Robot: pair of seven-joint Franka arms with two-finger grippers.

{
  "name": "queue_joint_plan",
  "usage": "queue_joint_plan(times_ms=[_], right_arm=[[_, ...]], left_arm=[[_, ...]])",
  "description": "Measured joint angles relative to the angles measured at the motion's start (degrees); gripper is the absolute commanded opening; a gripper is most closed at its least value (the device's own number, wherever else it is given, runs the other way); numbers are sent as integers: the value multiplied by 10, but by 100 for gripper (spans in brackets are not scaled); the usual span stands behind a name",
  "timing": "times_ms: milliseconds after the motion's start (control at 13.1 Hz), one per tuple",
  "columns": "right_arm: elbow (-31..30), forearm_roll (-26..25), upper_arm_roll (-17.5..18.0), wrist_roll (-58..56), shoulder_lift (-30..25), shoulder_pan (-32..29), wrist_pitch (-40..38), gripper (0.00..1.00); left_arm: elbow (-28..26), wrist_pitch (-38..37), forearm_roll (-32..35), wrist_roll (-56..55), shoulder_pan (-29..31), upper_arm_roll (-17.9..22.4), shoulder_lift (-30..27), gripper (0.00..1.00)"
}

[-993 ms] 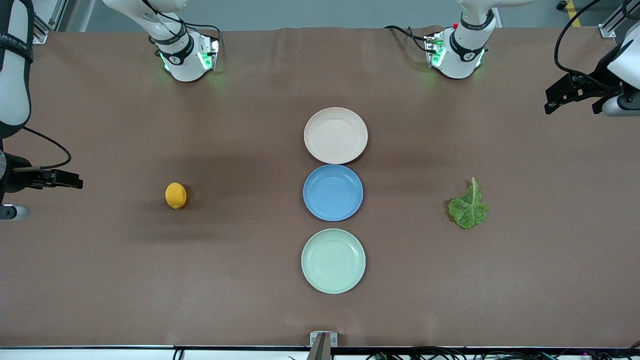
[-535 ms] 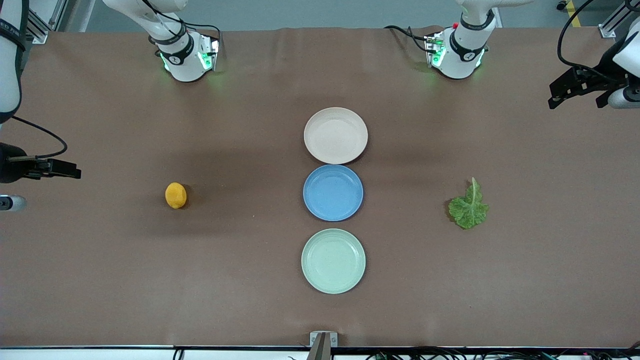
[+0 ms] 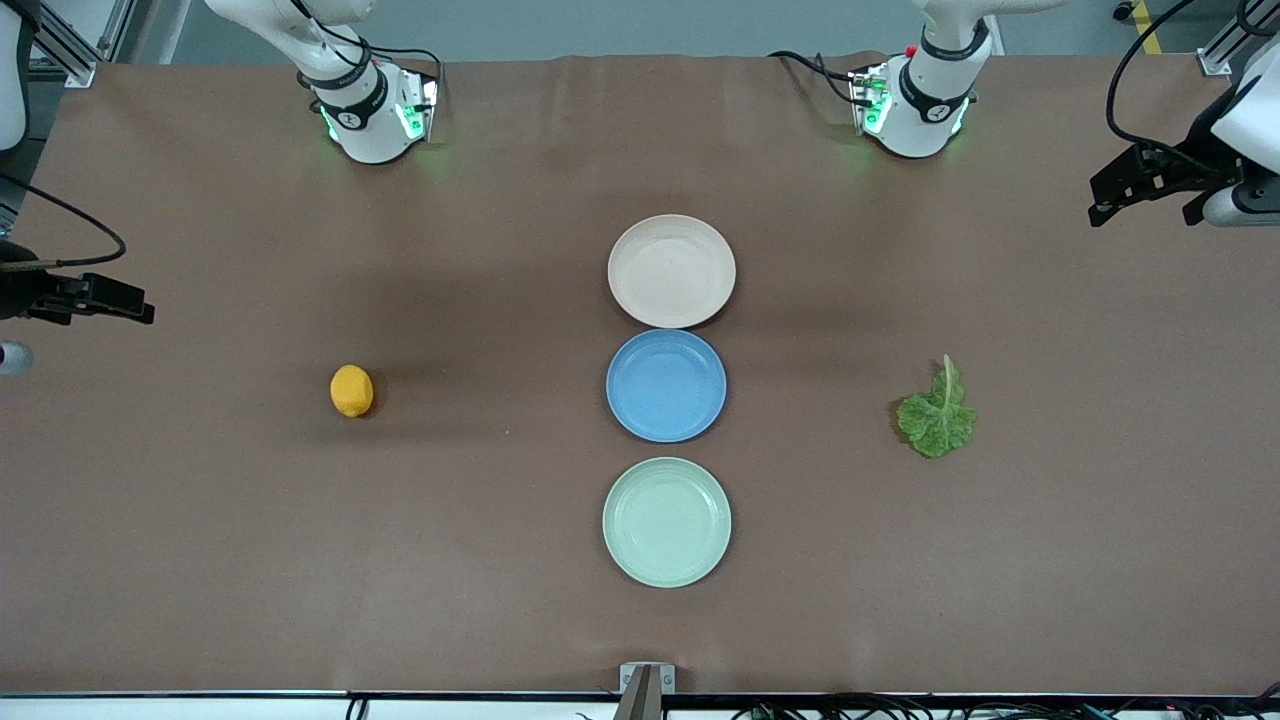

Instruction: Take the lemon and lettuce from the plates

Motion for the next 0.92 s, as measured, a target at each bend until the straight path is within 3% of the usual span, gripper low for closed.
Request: queue_joint_plan(times_ms=[229,917], right_arm=[[-50,0,0,0,-34,0,25,100],[-61,-1,0,0,-76,13,22,100]], left_arm=[[0,1,0,0,-1,0,0,100],[24,7,0,1,-4,-2,20,100]])
